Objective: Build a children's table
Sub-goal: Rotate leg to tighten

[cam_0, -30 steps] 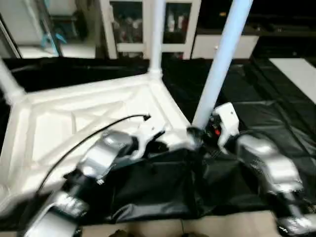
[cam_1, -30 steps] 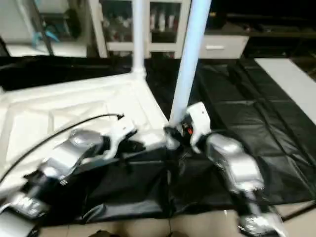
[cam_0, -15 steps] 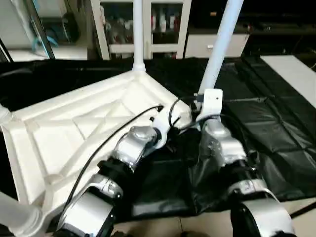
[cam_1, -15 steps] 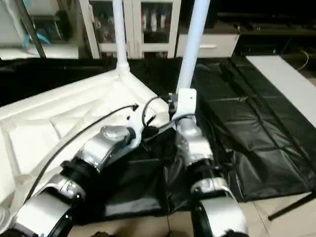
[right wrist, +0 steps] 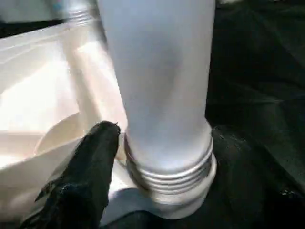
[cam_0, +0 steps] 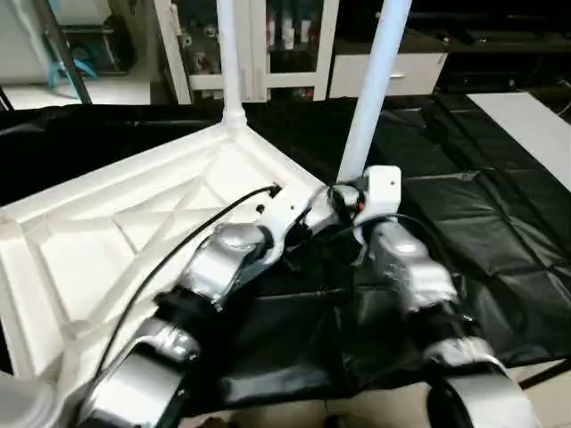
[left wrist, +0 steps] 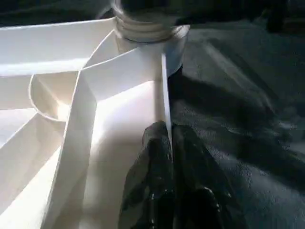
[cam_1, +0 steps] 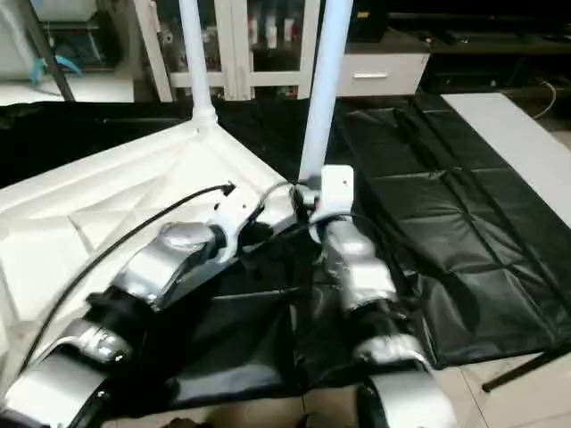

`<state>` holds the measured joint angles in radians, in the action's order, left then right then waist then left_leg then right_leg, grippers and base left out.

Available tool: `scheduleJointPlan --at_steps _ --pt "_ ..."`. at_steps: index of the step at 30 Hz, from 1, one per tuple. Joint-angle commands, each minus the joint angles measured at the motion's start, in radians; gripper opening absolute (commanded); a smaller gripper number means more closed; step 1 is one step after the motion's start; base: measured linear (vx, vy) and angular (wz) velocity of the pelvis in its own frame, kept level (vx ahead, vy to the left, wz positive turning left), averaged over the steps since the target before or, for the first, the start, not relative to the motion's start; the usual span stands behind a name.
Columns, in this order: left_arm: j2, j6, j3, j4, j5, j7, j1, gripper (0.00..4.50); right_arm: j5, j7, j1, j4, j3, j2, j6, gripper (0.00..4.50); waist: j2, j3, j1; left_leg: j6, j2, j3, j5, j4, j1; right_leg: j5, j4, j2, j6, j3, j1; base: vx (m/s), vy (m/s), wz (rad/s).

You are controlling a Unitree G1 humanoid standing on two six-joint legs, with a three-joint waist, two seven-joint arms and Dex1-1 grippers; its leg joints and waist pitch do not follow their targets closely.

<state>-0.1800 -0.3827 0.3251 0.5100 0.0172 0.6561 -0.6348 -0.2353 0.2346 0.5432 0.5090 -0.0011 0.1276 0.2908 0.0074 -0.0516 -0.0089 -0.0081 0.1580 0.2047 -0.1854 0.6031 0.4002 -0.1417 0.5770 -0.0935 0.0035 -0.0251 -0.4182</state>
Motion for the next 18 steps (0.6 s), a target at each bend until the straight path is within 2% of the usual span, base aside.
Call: scheduleJointPlan --at_steps 1,2,4,6,8,9,10,11,12,14,16,17,18 --pt "-0.042 0.005 0.037 -0.036 0.003 0.085 0.032 0.0 -0.033 0.112 -0.024 -0.1 0.022 0.063 0.061 3.64 0.003 0.076 0.011 0.062 0.062 -0.03 -0.203 -0.077 -0.03 -0.183 -0.055 -0.04 -0.22 0.018 0.048 0.0 0.0 0.0" --pt "-0.055 0.007 0.045 -0.052 0.0 0.108 0.041 0.0 -0.037 0.155 -0.04 -0.126 0.03 0.092 0.072 3.87 0.004 0.076 0.014 0.064 0.063 -0.028 -0.188 -0.075 -0.031 -0.153 -0.051 -0.04 -0.231 0.018 0.046 0.0 0.0 0.0" --pt "-0.081 -0.006 0.059 -0.089 -0.02 0.171 0.056 0.0 -0.055 0.256 -0.078 -0.181 0.048 0.156 0.087 3.95 0.004 0.075 0.019 0.061 0.064 -0.024 -0.181 -0.073 -0.033 -0.137 -0.049 -0.041 -0.248 0.018 0.045 0.0 0.0 0.0" --pt "-0.081 -0.006 0.059 -0.089 -0.02 0.171 0.056 0.0 -0.055 0.256 -0.078 -0.181 0.048 0.156 0.087 4.0 0.005 0.073 0.021 0.049 0.064 -0.022 -0.207 -0.074 -0.036 -0.169 -0.053 -0.042 -0.254 0.018 0.042 0.0 0.0 0.0" --pt "-0.139 0.011 0.098 -0.181 -0.069 0.321 0.089 0.0 -0.087 0.427 -0.141 -0.26 0.085 0.251 0.107 4.28 0.004 0.07 0.025 0.029 0.066 -0.025 -0.254 -0.078 -0.039 -0.228 -0.059 -0.043 -0.242 0.016 0.043 0.0 0.0 0.0" --pt "-0.139 0.011 0.098 -0.181 -0.069 0.321 0.089 0.0 -0.087 0.427 -0.141 -0.26 0.085 0.251 0.107 4.28 0.006 0.066 0.03 0.018 0.072 -0.026 -0.275 -0.084 -0.041 -0.246 -0.059 -0.045 -0.232 0.018 0.042 0.0 0.0 0.0" --pt "-0.167 0.008 0.114 -0.231 -0.098 0.394 0.106 0.0 -0.112 0.516 -0.175 -0.305 0.103 0.301 0.121 4.28 0.01 0.068 0.034 0.003 0.071 -0.028 -0.294 -0.084 -0.046 -0.262 -0.06 -0.043 -0.227 0.015 0.04 0.0 0.0 0.0" --pt "-0.169 0.007 0.115 -0.235 -0.1 0.399 0.107 0.0 -0.114 0.525 -0.178 -0.308 0.105 0.306 0.122 4.28 0.008 0.068 0.037 0.0 0.073 -0.025 -0.301 -0.085 -0.048 -0.258 -0.061 -0.04 -0.225 0.016 0.038 0.0 0.0 0.0" --pt "-0.191 -0.011 0.128 -0.275 -0.122 0.453 0.116 0.0 -0.134 0.612 -0.213 -0.352 0.126 0.362 0.133 4.28 0.008 0.065 0.042 -0.007 0.072 -0.024 -0.312 -0.086 -0.049 -0.262 -0.061 -0.04 -0.221 0.017 0.037 0.0 0.0 0.0" --pt "-0.209 -0.033 0.137 -0.299 -0.124 0.482 0.121 0.0 -0.151 0.696 -0.247 -0.41 0.148 0.421 0.159 4.28 0.007 0.061 0.05 -0.012 0.074 -0.023 -0.328 -0.088 -0.052 -0.287 -0.063 -0.042 -0.214 0.019 0.033 0.0 0.0 0.0" --pt "-0.211 -0.033 0.139 -0.298 -0.121 0.484 0.121 0.0 -0.152 0.711 -0.252 -0.419 0.154 0.433 0.16 4.28 0.006 0.06 0.051 -0.021 0.074 -0.024 -0.345 -0.089 -0.05 -0.322 -0.065 -0.044 -0.205 0.019 0.034 0.0 0.0 0.0" --pt "-0.217 -0.031 0.142 -0.298 -0.114 0.487 0.122 0.0 -0.152 0.736 -0.259 -0.437 0.162 0.452 0.165 4.28 0.004 0.056 0.046 -0.038 0.072 -0.028 -0.387 -0.091 -0.048 -0.401 -0.072 -0.048 -0.185 0.019 0.029 0.0 0.0 0.0" --pt "-0.218 -0.029 0.142 -0.295 -0.11 0.486 0.123 0.0 -0.15 0.749 -0.261 -0.442 0.168 0.462 0.166 4.28 0.004 0.057 0.046 -0.043 0.072 -0.031 -0.398 -0.091 -0.049 -0.419 -0.073 -0.048 -0.178 0.018 0.03 0.0 0.0 0.0"
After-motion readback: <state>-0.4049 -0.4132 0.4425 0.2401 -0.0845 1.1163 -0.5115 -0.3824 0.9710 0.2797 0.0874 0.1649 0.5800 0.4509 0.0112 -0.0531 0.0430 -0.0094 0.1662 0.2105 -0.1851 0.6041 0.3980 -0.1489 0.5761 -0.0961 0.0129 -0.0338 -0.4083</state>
